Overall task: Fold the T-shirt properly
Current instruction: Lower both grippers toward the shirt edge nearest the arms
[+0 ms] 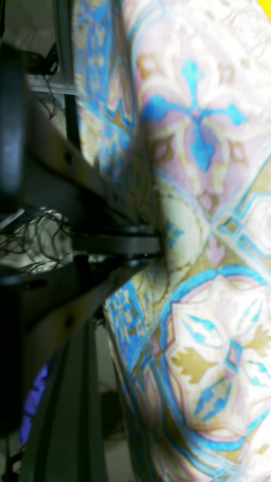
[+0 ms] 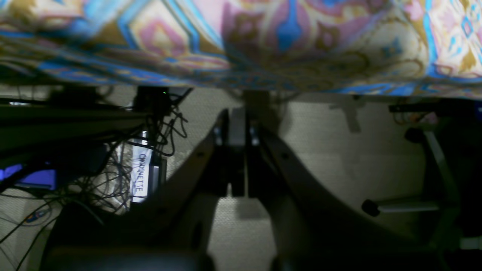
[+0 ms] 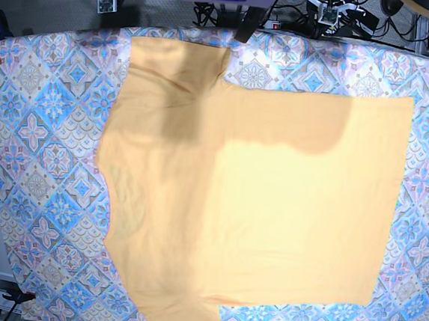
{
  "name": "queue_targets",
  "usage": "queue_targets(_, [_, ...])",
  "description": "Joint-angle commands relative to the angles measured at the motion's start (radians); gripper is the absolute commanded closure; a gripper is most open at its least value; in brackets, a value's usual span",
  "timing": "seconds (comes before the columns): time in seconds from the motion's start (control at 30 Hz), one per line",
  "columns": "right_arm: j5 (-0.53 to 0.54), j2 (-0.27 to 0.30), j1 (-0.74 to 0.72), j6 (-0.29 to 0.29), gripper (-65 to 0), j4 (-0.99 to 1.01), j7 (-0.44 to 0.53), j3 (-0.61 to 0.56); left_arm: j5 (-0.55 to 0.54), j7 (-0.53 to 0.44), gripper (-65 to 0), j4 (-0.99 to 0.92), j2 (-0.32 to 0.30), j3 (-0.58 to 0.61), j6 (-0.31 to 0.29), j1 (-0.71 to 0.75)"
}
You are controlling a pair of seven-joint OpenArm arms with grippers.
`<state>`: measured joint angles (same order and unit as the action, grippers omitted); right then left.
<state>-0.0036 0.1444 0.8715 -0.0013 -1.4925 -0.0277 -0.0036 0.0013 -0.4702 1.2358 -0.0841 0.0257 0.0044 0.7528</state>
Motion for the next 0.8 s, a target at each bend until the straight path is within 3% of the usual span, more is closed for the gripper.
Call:
queue_targets(0.0, [-0.002,0.004,0.016,-0.001,0.0,-0.015,0.019,0.004,0.013,-0.154,0.0,0.049,-0.007,0.000,-0.001,-0.025])
queue_targets(0.43, [-0.002,0.004,-0.030,-0.001,0.0,-0.018,-0.048,0.004,0.012,-0.161,0.0,0.092,-0.007,0.000,-0.001,0.109])
queue_targets(0.63, [-0.003,0.004,-0.027,-0.001,0.0,-0.089,-0.048,0.004,-0.001,-0.209,0.0,0.112,-0.009,-0.008,-0.001,0.150])
queue_targets(0.77, [-0.003,0.004,-0.022,-0.001,0.0,-0.168,-0.050,-0.003,-0.001,-0.186,0.0,0.190,-0.010,-0.054,-0.001,0.162])
